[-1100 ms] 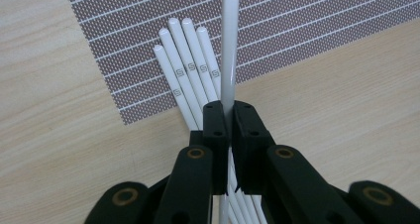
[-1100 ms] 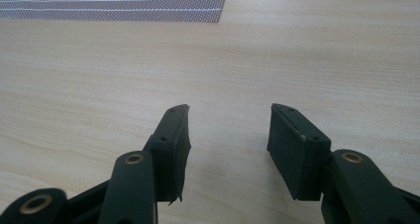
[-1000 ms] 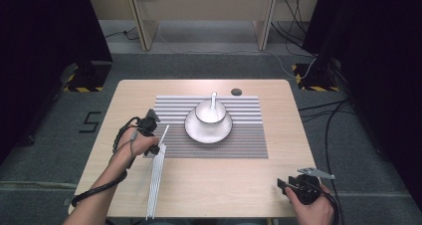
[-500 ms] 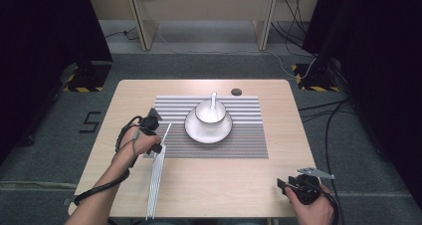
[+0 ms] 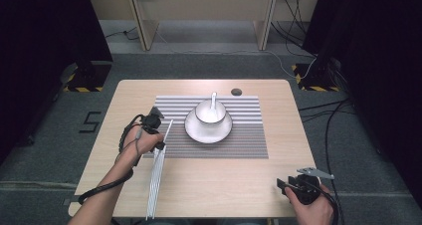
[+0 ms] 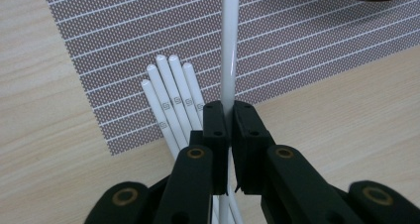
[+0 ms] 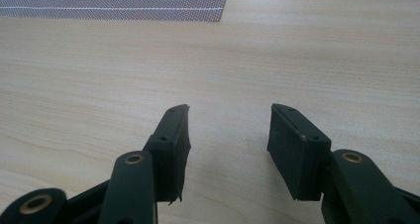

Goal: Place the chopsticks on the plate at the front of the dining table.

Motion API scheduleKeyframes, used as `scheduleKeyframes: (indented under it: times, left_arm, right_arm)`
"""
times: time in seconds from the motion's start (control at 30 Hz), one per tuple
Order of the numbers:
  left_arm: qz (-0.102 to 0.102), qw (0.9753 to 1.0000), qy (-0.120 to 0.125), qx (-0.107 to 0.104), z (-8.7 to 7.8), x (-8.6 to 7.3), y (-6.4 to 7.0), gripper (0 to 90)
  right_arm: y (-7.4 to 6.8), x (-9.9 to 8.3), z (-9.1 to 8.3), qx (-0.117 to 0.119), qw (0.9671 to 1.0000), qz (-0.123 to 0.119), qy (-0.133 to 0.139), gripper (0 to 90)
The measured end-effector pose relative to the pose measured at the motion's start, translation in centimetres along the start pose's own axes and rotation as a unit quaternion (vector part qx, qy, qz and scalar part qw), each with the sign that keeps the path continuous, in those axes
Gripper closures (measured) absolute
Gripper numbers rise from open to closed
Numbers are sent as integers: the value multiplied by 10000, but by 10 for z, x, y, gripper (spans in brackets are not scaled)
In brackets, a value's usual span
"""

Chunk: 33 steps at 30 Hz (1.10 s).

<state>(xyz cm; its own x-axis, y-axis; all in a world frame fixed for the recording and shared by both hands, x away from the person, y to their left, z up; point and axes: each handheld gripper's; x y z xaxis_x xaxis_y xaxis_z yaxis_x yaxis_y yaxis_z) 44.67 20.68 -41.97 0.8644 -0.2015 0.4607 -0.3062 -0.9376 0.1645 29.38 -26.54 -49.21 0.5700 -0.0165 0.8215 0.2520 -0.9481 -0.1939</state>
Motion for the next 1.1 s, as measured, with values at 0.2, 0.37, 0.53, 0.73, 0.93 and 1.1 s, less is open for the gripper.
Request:
scheduleKeyframes:
  times: [0.2,0.37,0.53,0.73,0.93,1.1]
  left_arm:
    - [-7,10000,73,-1,1,1,2,854]
    - [-38,9999,110,13,1,4,5,854]
    - [-92,9999,131,-23,1,8,8,853]
    - [-149,9997,177,-32,2,14,8,854]
    - [-185,9996,204,-46,4,18,9,854]
    - [-180,9996,230,-44,7,20,9,854]
  right_arm:
    - [0,0,0,-2,10000,-2,-1,508]
    - [0,0,0,-2,10000,0,-11,508]
    - [0,0,0,-1,10000,14,-28,508]
    - [0,0,0,2,10000,5,-38,508]
    - [0,0,0,-11,10000,2,-1,508]
    - [1,0,0,-24,10000,-5,20,508]
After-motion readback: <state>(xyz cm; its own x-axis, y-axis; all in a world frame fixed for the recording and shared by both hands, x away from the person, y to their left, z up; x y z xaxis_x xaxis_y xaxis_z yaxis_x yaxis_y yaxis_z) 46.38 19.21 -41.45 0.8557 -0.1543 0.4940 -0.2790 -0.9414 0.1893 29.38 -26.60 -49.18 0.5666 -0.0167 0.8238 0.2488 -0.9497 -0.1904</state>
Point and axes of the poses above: each handheld gripper's, and its own axes: z roughly forward along the jaws, x roughly out of its top, y roughly to its right, and after that the axes turned 15 degrees about y, right-handed
